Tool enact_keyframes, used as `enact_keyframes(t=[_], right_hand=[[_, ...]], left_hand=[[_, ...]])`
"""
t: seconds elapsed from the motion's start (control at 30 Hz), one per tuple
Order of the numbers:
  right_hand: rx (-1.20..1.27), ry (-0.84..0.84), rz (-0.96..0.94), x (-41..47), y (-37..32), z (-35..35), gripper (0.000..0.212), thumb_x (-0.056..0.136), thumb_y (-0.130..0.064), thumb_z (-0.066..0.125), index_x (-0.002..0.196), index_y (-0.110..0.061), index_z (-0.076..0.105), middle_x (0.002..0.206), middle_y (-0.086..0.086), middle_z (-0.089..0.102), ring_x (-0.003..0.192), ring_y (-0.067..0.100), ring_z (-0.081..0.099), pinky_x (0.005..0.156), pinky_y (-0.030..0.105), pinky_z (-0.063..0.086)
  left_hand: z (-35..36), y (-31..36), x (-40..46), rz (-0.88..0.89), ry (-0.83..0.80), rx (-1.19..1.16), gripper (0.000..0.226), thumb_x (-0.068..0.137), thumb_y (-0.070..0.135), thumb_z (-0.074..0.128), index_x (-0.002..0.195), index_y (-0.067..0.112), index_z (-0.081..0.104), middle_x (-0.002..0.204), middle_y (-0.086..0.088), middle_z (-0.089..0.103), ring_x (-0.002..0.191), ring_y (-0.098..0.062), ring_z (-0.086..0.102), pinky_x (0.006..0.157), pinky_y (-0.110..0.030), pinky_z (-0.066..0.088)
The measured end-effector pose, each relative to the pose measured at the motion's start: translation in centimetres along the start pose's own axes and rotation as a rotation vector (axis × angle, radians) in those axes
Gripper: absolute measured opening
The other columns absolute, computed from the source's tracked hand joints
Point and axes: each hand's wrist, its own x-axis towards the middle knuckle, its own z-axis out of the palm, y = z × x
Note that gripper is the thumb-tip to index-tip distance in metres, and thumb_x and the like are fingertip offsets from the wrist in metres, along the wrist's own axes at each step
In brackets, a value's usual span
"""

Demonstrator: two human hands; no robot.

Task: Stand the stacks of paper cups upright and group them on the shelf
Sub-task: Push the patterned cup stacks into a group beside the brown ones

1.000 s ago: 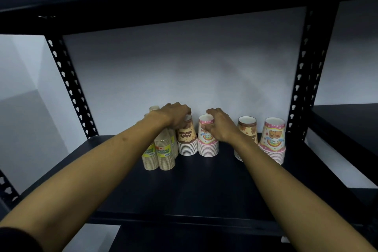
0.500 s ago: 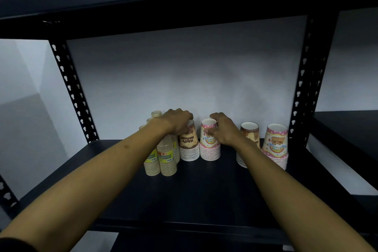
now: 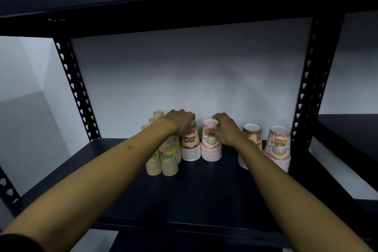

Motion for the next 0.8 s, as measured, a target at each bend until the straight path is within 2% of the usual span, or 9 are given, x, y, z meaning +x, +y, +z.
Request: enact_keyframes(t=[0.23,0.37,0.47,0.53,0.6,0.7,0.8], right_hand=[[-0.043,0.016,-0.025,-0.5,-0.1,0.4,0.054,0.091,-0.027,0.070,0.136,-0.007,0.049,0.133,0.014,0.051,0.119,0.031,0.055,0.095,0.036,0.046],[-0.052,-0.026,-0.034,-1.6,-0.1,0.2,0.069,0.092,-0.028,0.067,0.149,-0.008,0.032,0.144,0.016,0.044,0.129,0.032,0.047,0.103,0.039,0.042],[-0.047,-0.026,-0.044,-2.4,0.0,0.0,0.073,0.093,-0.028,0.067,0.151,-0.010,0.027,0.146,0.016,0.042,0.130,0.032,0.047,0.104,0.042,0.043],[-0.031,-0.015,-0.056,-2.9,-0.1,-0.1,0.073,0.093,-0.029,0.067,0.151,-0.011,0.027,0.146,0.015,0.042,0.130,0.032,0.047,0.105,0.044,0.043],[-0.049,0.009,-0.077,-3.6,0.0,-0.3,0.072,0.093,-0.029,0.066,0.151,-0.010,0.027,0.146,0.015,0.041,0.131,0.033,0.046,0.106,0.044,0.042],[-0.110,0.055,-0.129,-5.2,0.1,-0.8,0.067,0.093,-0.028,0.064,0.149,-0.010,0.031,0.144,0.015,0.042,0.130,0.033,0.046,0.103,0.041,0.041],[-0.051,0.104,-0.196,-7.6,0.5,-1.2,0.054,0.093,-0.025,0.064,0.141,-0.011,0.043,0.133,0.012,0.050,0.119,0.027,0.053,0.096,0.033,0.043]], left_hand=[[0.3,0.2,0.0,-0.013,0.002,0.018,0.038,0.095,0.032,0.060,0.129,0.017,0.052,0.124,-0.011,0.063,0.108,-0.031,0.061,0.082,-0.039,0.046],[0.6,0.3,-0.2,-0.008,0.015,0.014,0.036,0.096,0.031,0.059,0.128,0.016,0.052,0.125,-0.010,0.064,0.111,-0.030,0.061,0.088,-0.040,0.045],[0.6,0.6,-0.6,-0.012,0.046,0.049,0.039,0.097,0.033,0.055,0.132,0.014,0.049,0.131,-0.012,0.061,0.121,-0.031,0.056,0.103,-0.043,0.038],[0.3,1.0,-1.2,-0.015,0.101,0.143,0.047,0.098,0.032,0.053,0.138,0.010,0.043,0.138,-0.013,0.056,0.129,-0.031,0.050,0.115,-0.045,0.027],[-0.1,1.8,-1.6,0.017,0.198,0.240,0.052,0.098,0.028,0.054,0.142,0.006,0.038,0.141,-0.013,0.052,0.133,-0.031,0.045,0.118,-0.045,0.021],[-0.6,3.3,-2.3,0.089,0.338,0.284,0.059,0.093,0.027,0.059,0.143,0.004,0.037,0.144,-0.013,0.048,0.136,-0.029,0.041,0.120,-0.044,0.020],[-0.4,5.2,-3.4,0.149,0.436,0.120,0.056,0.091,0.030,0.061,0.140,0.008,0.043,0.141,-0.010,0.051,0.133,-0.028,0.045,0.114,-0.040,0.029]])
